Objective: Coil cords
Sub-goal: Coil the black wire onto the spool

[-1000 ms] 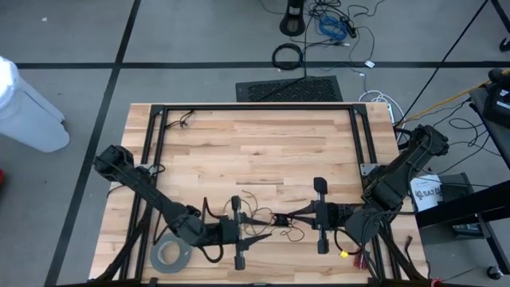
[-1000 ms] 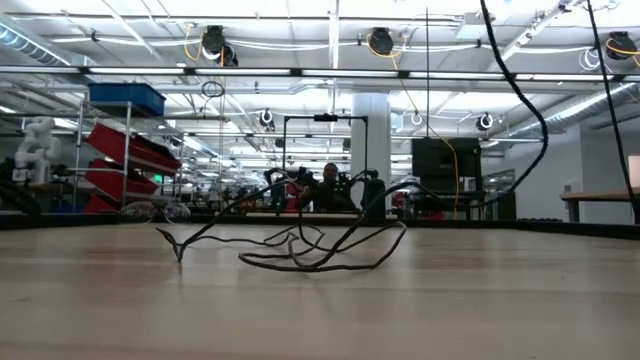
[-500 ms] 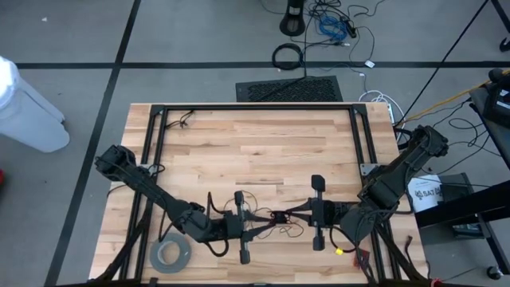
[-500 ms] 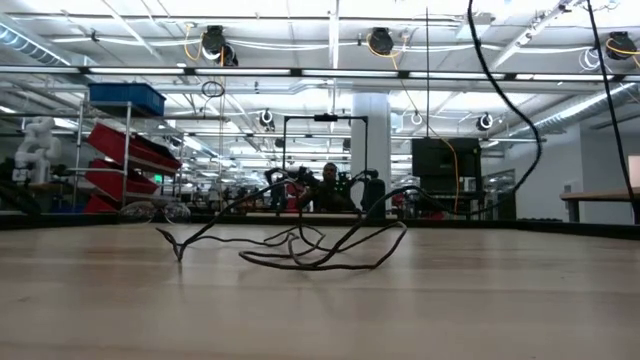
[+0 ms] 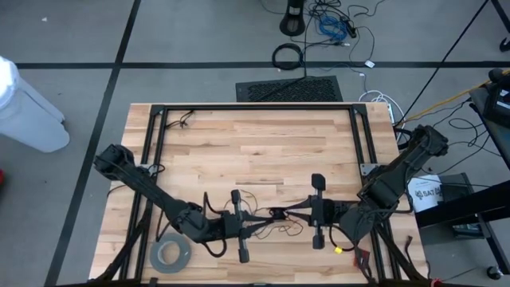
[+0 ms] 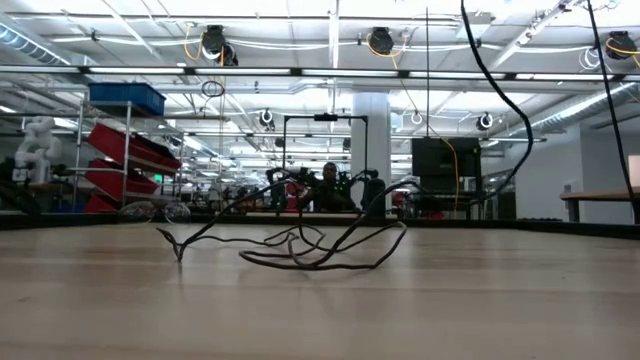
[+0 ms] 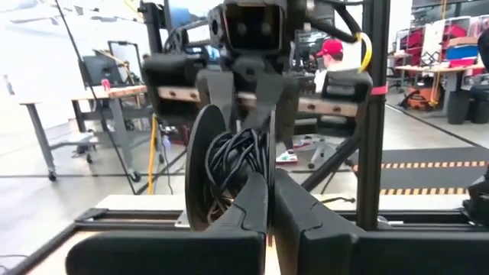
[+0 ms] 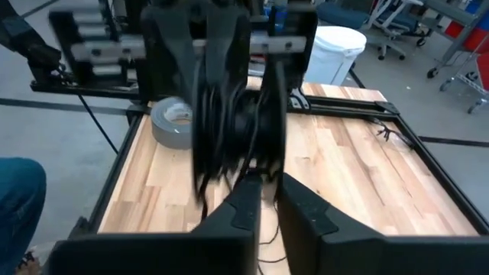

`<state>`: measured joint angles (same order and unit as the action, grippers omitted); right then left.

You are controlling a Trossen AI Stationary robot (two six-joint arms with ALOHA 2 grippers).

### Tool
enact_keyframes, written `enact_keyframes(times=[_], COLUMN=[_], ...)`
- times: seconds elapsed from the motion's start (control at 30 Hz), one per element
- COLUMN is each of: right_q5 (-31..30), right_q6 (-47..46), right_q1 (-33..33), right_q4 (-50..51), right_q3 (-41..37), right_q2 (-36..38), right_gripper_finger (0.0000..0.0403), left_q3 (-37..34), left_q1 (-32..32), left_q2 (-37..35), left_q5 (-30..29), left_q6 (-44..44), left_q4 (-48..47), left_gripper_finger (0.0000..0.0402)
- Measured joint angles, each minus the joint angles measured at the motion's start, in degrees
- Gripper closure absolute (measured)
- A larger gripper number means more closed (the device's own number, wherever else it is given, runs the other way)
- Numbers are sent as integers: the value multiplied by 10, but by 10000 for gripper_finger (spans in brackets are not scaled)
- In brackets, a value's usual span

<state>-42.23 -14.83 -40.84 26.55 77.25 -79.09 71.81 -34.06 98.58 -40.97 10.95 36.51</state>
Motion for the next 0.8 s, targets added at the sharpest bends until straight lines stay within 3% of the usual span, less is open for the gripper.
enact_keyframes(times=[0.37,0.8], right_q5=[3,22], right_q6=[-25,20], right_q1=[-13,32], right_q4=[11,-39], right_q3=[0,0], right_q2=[64,56], right_gripper_finger=[299,277], left_q3=[0,0], left_q1=[-2,5], left_q2=[-40,-40], left_q5=[-30,-19], left_q6=[7,-6], left_q4=[-63,-81], left_gripper_finger=[399,400])
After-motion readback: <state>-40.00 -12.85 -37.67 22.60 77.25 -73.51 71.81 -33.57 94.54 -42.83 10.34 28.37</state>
